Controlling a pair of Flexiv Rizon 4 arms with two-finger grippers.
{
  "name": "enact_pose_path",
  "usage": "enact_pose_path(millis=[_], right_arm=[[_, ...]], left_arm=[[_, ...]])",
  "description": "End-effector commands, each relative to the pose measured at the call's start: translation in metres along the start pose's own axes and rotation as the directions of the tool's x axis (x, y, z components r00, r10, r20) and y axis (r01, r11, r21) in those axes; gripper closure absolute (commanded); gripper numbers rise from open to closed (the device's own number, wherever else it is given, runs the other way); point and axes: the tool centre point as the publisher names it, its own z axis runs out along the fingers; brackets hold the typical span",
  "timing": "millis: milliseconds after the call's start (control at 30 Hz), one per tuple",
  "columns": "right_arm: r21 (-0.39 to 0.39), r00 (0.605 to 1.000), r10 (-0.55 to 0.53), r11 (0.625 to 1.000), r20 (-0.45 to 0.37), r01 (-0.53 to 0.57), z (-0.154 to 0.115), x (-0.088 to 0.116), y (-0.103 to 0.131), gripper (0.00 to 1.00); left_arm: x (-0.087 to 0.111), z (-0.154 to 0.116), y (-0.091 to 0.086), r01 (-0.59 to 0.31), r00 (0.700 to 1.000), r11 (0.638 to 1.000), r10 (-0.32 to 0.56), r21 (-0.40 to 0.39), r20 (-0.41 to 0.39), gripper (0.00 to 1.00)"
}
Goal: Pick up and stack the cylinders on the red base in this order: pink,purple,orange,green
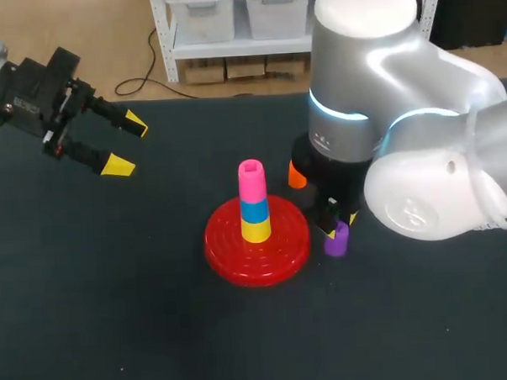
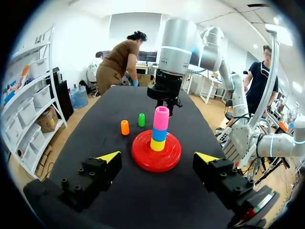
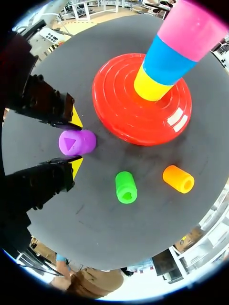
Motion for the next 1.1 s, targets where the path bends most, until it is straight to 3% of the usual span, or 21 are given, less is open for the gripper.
enact_pose_path(millis=[33,267,633,867,1100], right_arm=[[0.004,1.000,0.001,1.000,-0.002,-0.001,-0.023,-0.006,0.002,1.00],[0.021,1.000,-0.018,1.000,-0.009,0.019,-0.082,-0.025,0.002,1.00],[0.045,0.989,-0.098,0.995,0.110,0.093,-0.181,-0.052,0.013,1.00],[0.062,0.975,-0.185,0.982,0.125,0.179,-0.199,-0.063,0.039,1.00],[0.050,0.964,-0.241,0.970,0.116,0.236,-0.194,-0.076,0.064,1.00]], left_arm=[[0.001,0.000,0.001,-0.002,1.000,1.000,0.002,0.002,0.001,0.00],[0.001,0.000,0.001,-0.002,1.000,1.000,0.002,0.002,0.001,0.00],[0.001,0.000,0.001,-0.002,1.000,1.000,0.002,0.002,0.001,0.00],[0.001,0.000,0.001,-0.002,1.000,1.000,0.002,0.002,0.001,0.00],[0.001,0.000,0.001,-0.002,1.000,1.000,0.002,0.002,0.001,0.00]])
